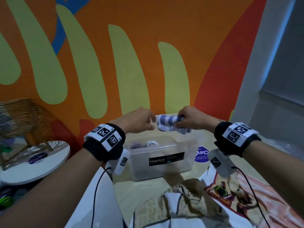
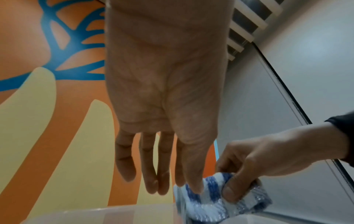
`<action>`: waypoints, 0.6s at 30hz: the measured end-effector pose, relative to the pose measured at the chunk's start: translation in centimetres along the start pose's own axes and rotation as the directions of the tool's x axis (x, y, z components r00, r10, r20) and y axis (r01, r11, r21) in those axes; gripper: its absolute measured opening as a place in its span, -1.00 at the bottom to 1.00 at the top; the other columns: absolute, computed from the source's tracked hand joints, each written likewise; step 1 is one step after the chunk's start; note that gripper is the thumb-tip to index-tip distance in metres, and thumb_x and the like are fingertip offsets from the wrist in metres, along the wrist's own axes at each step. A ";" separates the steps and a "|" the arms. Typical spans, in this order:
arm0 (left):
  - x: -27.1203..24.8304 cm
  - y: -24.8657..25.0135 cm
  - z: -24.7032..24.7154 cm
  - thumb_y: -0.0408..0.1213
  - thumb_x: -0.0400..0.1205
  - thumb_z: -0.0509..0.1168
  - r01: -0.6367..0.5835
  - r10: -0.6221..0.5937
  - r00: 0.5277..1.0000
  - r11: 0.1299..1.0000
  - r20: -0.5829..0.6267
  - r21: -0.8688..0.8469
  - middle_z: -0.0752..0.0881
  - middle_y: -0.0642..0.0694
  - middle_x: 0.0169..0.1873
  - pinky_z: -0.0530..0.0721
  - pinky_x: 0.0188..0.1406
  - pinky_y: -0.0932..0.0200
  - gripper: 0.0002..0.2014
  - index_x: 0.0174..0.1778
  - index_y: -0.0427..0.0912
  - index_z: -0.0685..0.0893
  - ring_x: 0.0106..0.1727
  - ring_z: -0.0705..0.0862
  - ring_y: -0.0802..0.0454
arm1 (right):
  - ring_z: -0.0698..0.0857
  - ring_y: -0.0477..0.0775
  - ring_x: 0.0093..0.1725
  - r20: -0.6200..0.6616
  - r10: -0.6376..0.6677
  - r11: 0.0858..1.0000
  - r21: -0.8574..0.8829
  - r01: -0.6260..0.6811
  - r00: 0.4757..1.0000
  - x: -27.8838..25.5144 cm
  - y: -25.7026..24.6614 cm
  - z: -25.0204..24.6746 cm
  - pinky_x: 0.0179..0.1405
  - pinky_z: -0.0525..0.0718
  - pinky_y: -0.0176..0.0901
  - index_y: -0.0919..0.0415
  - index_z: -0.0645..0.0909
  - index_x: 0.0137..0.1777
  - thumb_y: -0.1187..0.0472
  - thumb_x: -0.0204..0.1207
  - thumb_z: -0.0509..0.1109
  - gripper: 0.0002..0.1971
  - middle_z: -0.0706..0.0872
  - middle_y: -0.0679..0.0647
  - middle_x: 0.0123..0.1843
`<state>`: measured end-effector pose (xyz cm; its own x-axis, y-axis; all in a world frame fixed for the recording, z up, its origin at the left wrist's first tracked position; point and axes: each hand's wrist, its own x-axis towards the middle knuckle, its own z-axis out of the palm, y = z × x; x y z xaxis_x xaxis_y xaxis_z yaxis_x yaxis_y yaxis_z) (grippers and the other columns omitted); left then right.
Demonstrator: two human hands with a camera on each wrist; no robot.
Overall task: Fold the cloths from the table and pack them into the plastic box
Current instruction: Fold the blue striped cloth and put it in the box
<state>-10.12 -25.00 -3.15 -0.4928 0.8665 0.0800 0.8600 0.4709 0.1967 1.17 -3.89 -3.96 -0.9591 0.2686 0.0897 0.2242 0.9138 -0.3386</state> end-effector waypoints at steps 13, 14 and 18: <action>-0.1 0.2 1.9 -0.13 0.68 0.49 -0.070 0.160 0.901 0.971 0.403 -0.230 0.83 0.23 0.19 0.74 0.17 0.30 -0.63 0.43 0.02 0.76 0.09 0.78 0.36 | 0.51 0.00 -0.36 0.262 0.279 0.901 -0.405 -0.157 0.924 5.7 -1.7 4.3 -0.48 0.46 -0.19 0.27 0.44 0.11 0.10 0.63 0.47 -0.69 0.57 0.09 -0.17; -0.1 0.1 2.1 -0.18 0.66 0.51 -0.069 0.171 0.896 0.966 0.411 -0.250 0.83 0.21 0.20 0.74 0.25 0.26 -0.61 0.43 0.01 0.76 0.14 0.79 0.33 | 0.50 0.00 -0.39 0.260 0.282 0.898 -0.411 -0.159 0.923 5.8 -1.8 4.5 -0.50 0.46 -0.19 0.28 0.44 0.08 0.13 0.63 0.46 -0.71 0.54 0.08 -0.24; 0.0 -0.2 2.3 -0.12 0.64 0.53 -0.052 0.197 0.875 0.946 0.443 -0.319 0.85 0.27 0.11 0.73 0.13 0.34 -0.61 0.41 0.06 0.77 0.09 0.81 0.33 | 0.70 0.13 -0.37 0.302 0.306 0.898 -0.405 -0.169 0.903 6.3 -1.6 5.4 -0.32 0.75 -0.06 0.33 0.58 -0.05 0.21 0.55 0.54 -0.78 0.64 0.13 -0.34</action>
<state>-10.04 -24.72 -5.42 -0.2027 0.9241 -0.3240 0.7971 0.3479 0.4935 -6.14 -5.36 -7.94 -0.8493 0.4306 -0.3054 0.4341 0.8989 0.0602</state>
